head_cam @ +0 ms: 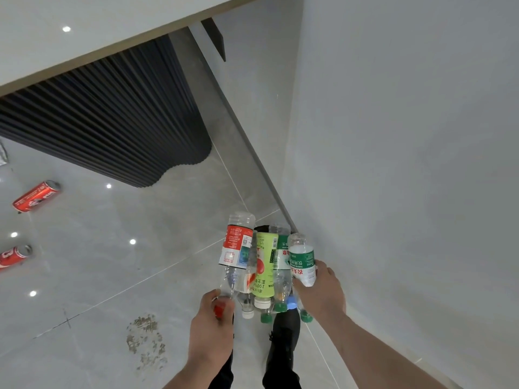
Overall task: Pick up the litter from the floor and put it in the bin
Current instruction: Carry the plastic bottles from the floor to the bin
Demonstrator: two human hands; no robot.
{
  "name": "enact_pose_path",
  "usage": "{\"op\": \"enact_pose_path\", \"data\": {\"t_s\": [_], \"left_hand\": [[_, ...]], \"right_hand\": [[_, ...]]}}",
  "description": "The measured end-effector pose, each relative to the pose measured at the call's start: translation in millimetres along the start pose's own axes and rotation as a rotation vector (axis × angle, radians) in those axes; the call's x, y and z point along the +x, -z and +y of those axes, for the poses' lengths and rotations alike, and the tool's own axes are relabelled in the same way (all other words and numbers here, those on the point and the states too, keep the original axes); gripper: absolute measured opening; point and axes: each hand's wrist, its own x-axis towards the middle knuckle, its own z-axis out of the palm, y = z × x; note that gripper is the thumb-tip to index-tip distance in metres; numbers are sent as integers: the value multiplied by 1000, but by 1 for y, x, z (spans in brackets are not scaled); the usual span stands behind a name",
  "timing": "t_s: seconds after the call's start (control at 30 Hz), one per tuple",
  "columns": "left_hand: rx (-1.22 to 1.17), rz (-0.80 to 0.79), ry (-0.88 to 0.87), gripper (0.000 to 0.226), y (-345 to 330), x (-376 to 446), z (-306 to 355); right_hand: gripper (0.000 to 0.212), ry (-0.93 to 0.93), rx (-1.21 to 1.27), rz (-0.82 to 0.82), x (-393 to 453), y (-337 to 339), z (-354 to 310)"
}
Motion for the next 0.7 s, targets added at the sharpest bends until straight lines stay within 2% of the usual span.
{"op": "enact_pose_path", "data": {"t_s": [0.33,0.57,0.7], "left_hand": [[-27,-21,-14,39,-4,0,7],[-67,-50,-33,35,-6,-8,15],[-84,-41,-23,35,-8,-10,16]], "right_hand": [[53,28,35,11,13,5,-10],[50,33,63,66,13,8,-13],[57,30,49,65,18,13,-18]]}}
